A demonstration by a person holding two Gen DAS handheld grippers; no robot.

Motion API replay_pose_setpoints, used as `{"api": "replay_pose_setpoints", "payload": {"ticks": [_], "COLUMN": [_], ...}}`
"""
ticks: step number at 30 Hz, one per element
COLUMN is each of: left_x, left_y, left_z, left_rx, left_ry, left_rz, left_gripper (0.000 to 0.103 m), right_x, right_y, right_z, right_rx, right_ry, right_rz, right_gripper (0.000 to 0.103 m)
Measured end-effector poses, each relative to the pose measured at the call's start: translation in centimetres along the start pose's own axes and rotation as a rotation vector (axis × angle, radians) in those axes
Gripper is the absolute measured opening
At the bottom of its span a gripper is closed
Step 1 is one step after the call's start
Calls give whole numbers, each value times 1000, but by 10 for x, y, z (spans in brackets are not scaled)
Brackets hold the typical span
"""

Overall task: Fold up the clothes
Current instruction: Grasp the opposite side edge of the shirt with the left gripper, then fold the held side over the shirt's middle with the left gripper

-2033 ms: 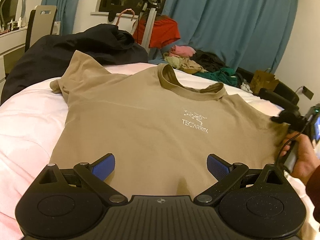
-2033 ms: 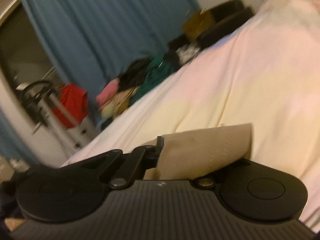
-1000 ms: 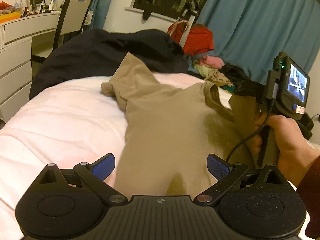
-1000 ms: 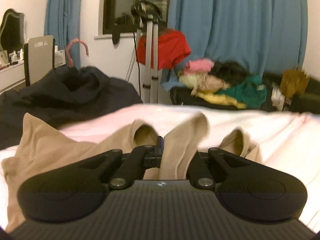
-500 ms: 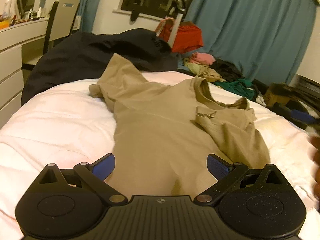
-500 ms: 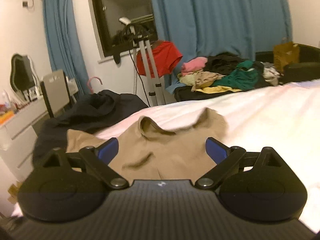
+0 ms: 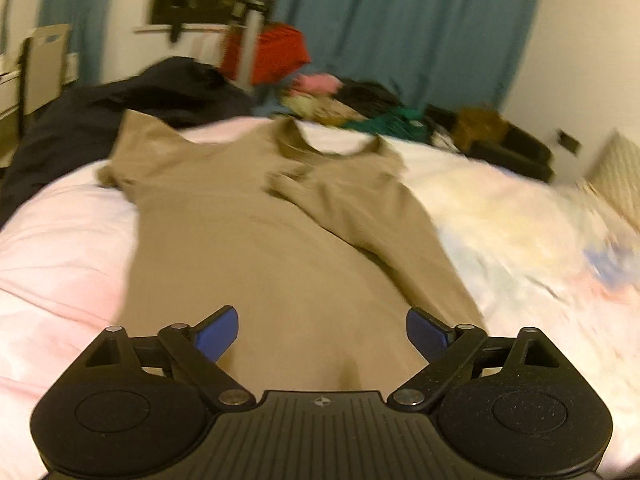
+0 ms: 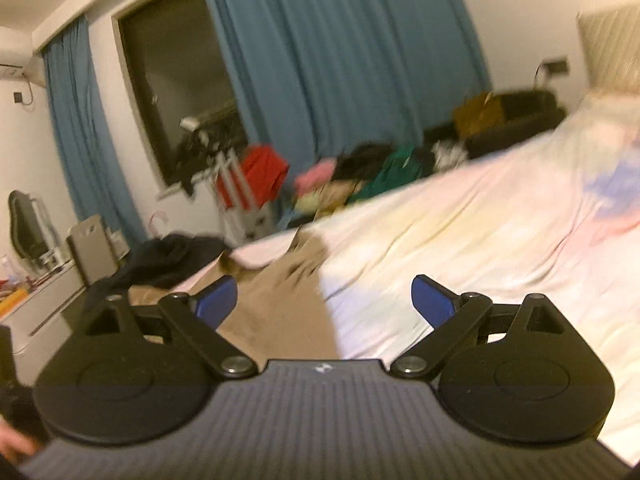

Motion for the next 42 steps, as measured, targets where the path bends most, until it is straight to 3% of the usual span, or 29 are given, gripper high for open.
{"api": "replay_pose_setpoints", "payload": {"ticks": [5,10,12,16,18,27,33,37,42], "left_x": [-61,-119,-128,-140,-137,-113,-53,-21,-11], "left_y": [-19,-43,-54,-72,-76,-41,-20,-27,-39], "left_z": [-44,-89,-100,-116,-116,-78,-44,-54,-91], "left_rx": [204,354,382,417,414,420,404,419,508], "left_ry": [113,169,171,167,163,217,239,349,505], "left_rz": [-187,-316,-320,-320,-329,-410,-337,-336,-375], "left_gripper": [73,52,45,13,6,4,5,6,24], "right_x": [-30,-65,-76,-84,-83,-76,-68,-58,-44], "right_y": [3,0,-3,-12,-14,-17,-22,-27,-32], "right_z": [4,0,-5,-18,-22,-31,-38,-44,-52], "right_rx": [-32,-24,-6,39,52,96,137,170,208], "right_ry": [-50,-121,-166,-229,-235,-233,-211,-174,-125], "right_rz": [-7,-34,-38,-25,-17,6,11,14,20], "right_gripper": [95,95,95,95,95,95,95,95,95]}}
Point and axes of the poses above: each gripper's, at about its wrist camera, not at the fingertips, and y roughly against the way its jaws point, x to its left, z to its top, the point moved 10 cm from there along -y, roughly the way its jaws point, and after that the axes turned 7 degrees about y, right-handed, at the moved point
